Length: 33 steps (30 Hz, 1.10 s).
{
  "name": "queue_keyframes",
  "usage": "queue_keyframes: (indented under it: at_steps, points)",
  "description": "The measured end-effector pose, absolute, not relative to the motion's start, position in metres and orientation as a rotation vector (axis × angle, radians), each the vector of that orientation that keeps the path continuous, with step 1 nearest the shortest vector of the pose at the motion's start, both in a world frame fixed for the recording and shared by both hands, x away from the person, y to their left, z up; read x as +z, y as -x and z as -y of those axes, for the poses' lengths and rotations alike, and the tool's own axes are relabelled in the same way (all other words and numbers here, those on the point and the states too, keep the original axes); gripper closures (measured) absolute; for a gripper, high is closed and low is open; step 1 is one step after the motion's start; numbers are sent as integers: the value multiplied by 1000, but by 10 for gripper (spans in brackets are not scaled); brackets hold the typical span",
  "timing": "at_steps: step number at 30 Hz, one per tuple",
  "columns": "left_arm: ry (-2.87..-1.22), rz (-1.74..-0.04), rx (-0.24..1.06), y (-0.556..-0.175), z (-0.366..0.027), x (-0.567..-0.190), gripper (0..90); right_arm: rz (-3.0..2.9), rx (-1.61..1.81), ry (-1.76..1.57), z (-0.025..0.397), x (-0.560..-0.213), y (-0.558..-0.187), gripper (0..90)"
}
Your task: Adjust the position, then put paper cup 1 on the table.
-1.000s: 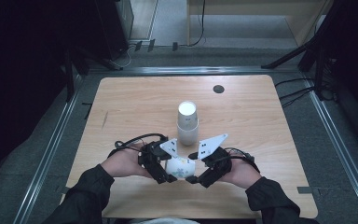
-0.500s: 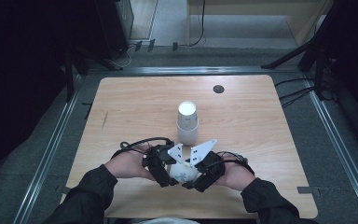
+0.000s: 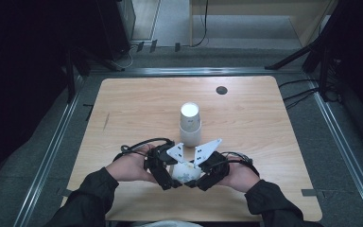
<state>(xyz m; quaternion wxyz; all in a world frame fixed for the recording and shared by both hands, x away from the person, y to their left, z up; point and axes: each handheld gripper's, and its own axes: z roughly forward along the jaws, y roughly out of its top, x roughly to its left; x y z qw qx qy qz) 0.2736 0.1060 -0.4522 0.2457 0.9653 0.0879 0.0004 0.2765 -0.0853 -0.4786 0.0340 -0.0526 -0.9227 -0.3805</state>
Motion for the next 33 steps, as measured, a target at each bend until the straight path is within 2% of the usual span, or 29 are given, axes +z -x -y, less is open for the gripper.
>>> queue_keyframes:
  at_steps: [12, 33]
  points:
    - [-2451, -330, -31, -282, -128, -442, 128, 2792, -1295, 242, 106, -466, -285, 338]
    - [-2290, -396, -62, -273, -139, -436, 130, 2647, -1440, 208, 112, -455, -288, 338]
